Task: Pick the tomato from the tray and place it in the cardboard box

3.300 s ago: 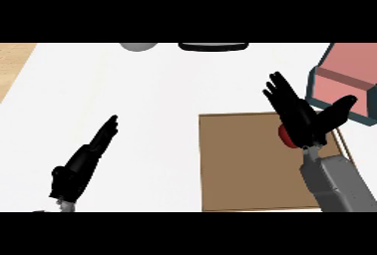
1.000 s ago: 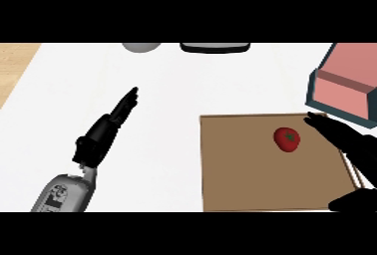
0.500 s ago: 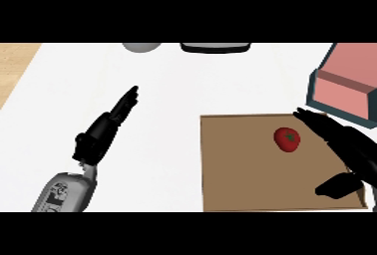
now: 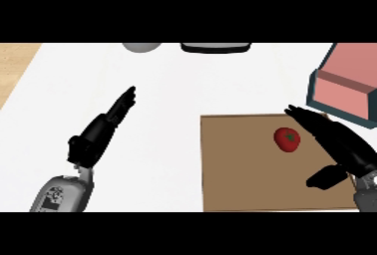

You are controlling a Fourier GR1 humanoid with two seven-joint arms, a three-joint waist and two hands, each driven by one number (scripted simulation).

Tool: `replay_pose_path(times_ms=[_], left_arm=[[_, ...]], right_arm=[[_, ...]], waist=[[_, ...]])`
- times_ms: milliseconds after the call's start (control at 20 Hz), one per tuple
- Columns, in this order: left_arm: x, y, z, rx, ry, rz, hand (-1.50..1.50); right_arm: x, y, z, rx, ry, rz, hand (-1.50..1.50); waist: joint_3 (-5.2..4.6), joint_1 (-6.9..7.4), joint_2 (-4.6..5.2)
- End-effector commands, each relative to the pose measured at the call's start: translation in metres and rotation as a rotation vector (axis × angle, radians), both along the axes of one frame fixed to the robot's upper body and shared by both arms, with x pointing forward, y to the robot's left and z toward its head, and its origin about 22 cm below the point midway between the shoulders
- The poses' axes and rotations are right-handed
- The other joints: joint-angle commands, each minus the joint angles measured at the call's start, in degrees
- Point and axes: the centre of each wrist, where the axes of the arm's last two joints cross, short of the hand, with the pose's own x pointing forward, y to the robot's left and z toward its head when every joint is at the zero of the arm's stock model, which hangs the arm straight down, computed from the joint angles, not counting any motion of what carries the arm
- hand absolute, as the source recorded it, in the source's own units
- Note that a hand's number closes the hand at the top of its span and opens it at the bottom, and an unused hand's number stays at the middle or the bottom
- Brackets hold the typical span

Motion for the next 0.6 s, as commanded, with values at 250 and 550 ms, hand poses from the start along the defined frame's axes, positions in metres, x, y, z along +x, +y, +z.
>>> replay_pose_path(times_ms=[250, 550], left_arm=[[0.008, 0.0, 0.003, 0.004, -0.006, 0.032, 0.0], [0.005, 0.011, 0.021, 0.006, 0.0, -0.001, 0.0]], right_arm=[[-0.018, -0.017, -0.016, -0.051, 0.058, 0.018, -1.5], [0.008, 0.005, -0.022, -0.076, 0.079, -0.004, -1.5]], waist=[[0.0, -0.42, -0.02], [0.01, -0.14, -0.02]])
